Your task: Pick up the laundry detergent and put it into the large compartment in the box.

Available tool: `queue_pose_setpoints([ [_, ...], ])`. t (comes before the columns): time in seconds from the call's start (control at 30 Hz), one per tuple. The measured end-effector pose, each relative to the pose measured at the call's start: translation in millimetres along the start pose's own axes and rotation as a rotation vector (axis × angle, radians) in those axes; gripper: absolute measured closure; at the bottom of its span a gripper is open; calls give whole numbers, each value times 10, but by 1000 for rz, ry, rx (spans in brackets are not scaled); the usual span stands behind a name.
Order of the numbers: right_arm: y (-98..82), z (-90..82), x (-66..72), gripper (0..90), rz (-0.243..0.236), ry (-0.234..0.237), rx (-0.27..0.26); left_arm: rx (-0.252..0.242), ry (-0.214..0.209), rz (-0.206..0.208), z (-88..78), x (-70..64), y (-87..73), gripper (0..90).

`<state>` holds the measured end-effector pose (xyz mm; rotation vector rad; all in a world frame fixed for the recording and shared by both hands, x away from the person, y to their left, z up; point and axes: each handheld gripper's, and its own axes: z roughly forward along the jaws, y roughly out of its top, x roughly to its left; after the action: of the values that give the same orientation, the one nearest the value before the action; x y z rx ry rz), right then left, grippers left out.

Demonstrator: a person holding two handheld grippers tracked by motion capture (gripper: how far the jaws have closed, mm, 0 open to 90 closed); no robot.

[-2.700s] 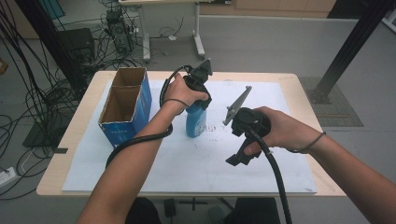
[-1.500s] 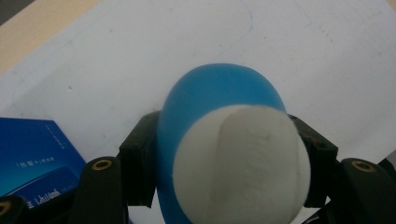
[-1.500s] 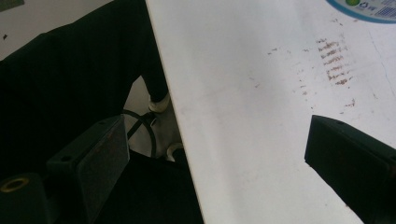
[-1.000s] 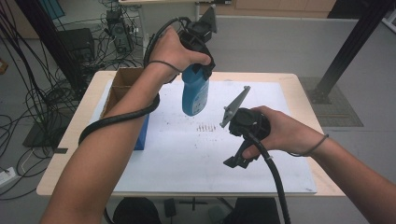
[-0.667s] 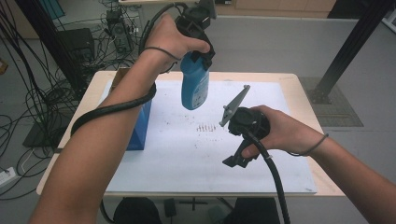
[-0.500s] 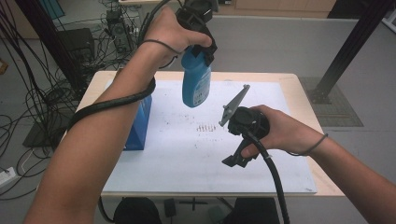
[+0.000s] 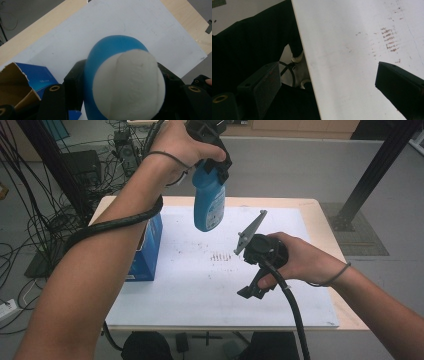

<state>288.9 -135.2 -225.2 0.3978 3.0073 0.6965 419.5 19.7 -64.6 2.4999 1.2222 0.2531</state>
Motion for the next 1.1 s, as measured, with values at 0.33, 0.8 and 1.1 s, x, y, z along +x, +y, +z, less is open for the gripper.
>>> queue_pose_setpoints([
  [0.33,26,21,-3,62,-6,6,0,2,16,-73,-66,256,-131,378],
  [0.8,106,38,11,62,-15,15,6,-9,102,-209,-196,754,-434,378],
  [1.1,161,34,26,62,-27,14,-1,-5,127,-293,-260,1044,-666,378],
])
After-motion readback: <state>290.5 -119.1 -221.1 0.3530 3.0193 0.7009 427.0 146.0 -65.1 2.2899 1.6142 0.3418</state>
